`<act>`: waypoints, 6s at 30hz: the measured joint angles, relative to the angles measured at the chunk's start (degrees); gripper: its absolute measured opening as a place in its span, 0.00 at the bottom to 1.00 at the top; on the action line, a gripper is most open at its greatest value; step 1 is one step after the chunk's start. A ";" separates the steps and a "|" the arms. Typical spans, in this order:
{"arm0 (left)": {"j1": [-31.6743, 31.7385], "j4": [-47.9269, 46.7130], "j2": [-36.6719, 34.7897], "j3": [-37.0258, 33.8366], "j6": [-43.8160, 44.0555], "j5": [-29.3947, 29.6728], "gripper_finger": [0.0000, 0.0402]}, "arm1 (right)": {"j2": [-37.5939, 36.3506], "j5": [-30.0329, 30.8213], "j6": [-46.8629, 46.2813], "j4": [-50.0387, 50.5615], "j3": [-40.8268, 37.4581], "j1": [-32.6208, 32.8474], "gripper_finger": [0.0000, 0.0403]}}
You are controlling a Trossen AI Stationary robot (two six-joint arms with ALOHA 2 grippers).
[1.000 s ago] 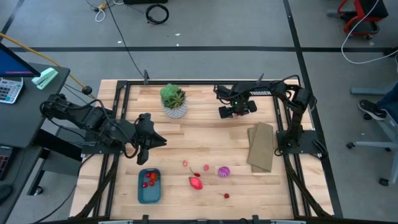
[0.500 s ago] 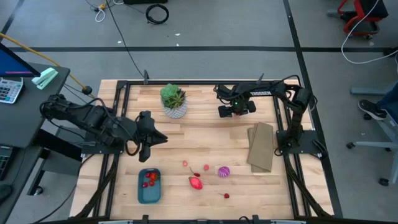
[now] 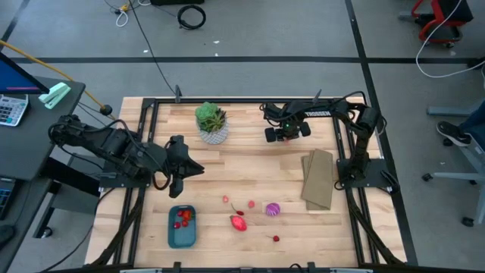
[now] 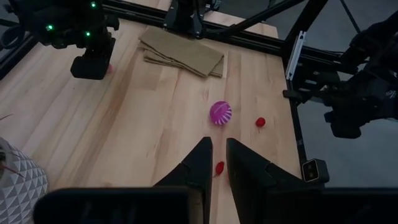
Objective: Pick and placing Produce into tupperware
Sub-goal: Put the top right peach into the bin, then put the left peach into the bin
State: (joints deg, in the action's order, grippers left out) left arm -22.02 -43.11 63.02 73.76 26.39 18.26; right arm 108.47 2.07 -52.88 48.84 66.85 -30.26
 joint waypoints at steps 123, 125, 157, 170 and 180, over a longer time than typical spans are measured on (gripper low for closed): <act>1.55 14.01 -17.31 0.00 -12.10 0.14 0.05 | 38.63 0.37 23.06 -36.48 60.04 45.28 0.45; 1.55 13.60 -17.29 0.00 -11.73 0.13 0.06 | 37.79 0.31 20.38 -34.96 60.49 44.80 0.47; 1.55 8.50 -17.29 0.00 -9.00 0.11 0.03 | 32.29 7.14 -4.70 7.83 59.98 43.14 0.47; 1.55 7.05 -17.29 0.00 -9.04 0.12 0.06 | 34.71 8.48 -4.84 6.40 59.28 43.47 0.47; 1.53 6.74 -17.29 0.00 -9.05 0.11 0.04 | 34.51 6.50 -8.97 3.68 55.32 43.72 0.43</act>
State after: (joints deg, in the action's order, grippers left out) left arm -20.49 -36.38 45.74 73.76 17.34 18.37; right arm 142.97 8.57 -61.86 52.52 122.17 13.45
